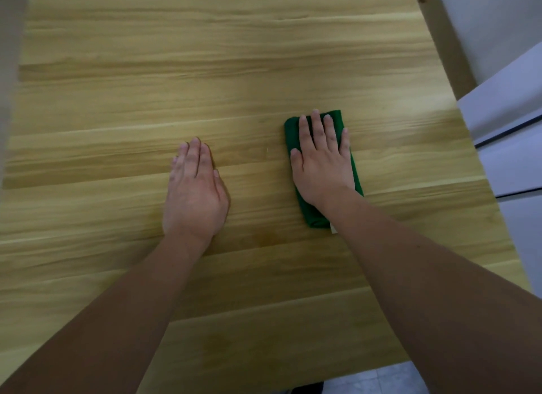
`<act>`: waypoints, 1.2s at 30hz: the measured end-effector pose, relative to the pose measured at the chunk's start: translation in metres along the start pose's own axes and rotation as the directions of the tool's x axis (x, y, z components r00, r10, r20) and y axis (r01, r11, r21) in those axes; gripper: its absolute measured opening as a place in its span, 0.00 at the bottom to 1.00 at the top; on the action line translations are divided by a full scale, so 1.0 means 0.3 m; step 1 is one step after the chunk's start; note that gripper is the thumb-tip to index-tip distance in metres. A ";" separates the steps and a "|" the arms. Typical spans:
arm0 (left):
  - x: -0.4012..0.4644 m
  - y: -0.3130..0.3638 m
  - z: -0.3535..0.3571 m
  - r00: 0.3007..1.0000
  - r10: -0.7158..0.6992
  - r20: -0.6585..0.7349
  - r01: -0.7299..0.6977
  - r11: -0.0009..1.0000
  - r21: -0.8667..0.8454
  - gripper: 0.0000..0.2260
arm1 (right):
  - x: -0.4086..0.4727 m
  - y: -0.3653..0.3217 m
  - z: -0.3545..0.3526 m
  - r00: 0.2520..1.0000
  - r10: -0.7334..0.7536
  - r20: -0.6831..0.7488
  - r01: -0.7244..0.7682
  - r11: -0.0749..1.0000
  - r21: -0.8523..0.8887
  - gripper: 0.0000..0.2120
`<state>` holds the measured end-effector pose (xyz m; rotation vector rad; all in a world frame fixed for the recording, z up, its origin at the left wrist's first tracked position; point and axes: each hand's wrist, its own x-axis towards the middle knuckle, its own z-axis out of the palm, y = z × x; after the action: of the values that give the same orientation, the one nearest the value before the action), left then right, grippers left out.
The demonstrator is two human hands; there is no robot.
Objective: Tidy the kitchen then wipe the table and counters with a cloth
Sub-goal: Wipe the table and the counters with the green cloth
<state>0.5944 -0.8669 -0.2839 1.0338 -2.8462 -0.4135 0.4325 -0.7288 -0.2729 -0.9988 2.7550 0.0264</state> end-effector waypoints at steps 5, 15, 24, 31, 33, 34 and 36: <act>-0.003 0.002 0.004 1.000 -0.013 0.008 0.013 1.000 0.007 0.24 | 0.008 -0.077 0.014 0.999 0.050 -0.016 -0.049 0.998 0.041 0.28; -0.008 0.000 0.003 1.000 -0.018 0.015 0.018 1.000 0.002 0.24 | 0.080 -0.151 0.001 0.999 -0.052 0.000 0.052 0.999 0.015 0.28; -0.007 0.000 -0.003 1.000 -0.018 0.020 0.018 1.000 0.011 0.23 | 0.101 -0.177 -0.001 0.998 -0.066 -0.016 0.066 0.997 0.028 0.28; -0.011 -0.005 0.007 1.000 -0.010 0.003 0.010 1.000 0.012 0.23 | 0.089 -0.174 0.001 0.996 -0.084 0.005 0.084 0.996 0.029 0.27; -0.010 -0.007 0.009 1.000 -0.008 0.000 0.008 1.000 0.009 0.23 | 0.081 -0.178 0.003 0.997 -0.073 -0.001 0.073 0.996 0.042 0.27; -0.010 -0.007 0.010 1.000 -0.008 -0.001 0.008 1.000 0.008 0.23 | 0.073 -0.180 0.006 0.998 -0.068 -0.004 0.068 0.997 0.045 0.27; -0.011 -0.008 0.012 1.000 -0.008 -0.004 0.008 1.000 0.007 0.23 | 0.044 -0.190 0.015 0.998 -0.064 -0.014 0.065 0.997 0.051 0.27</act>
<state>0.5978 -0.8656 -0.2881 1.0461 -2.8436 -0.4015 0.4596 -0.7807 -0.2769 -1.0773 2.7175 -0.0612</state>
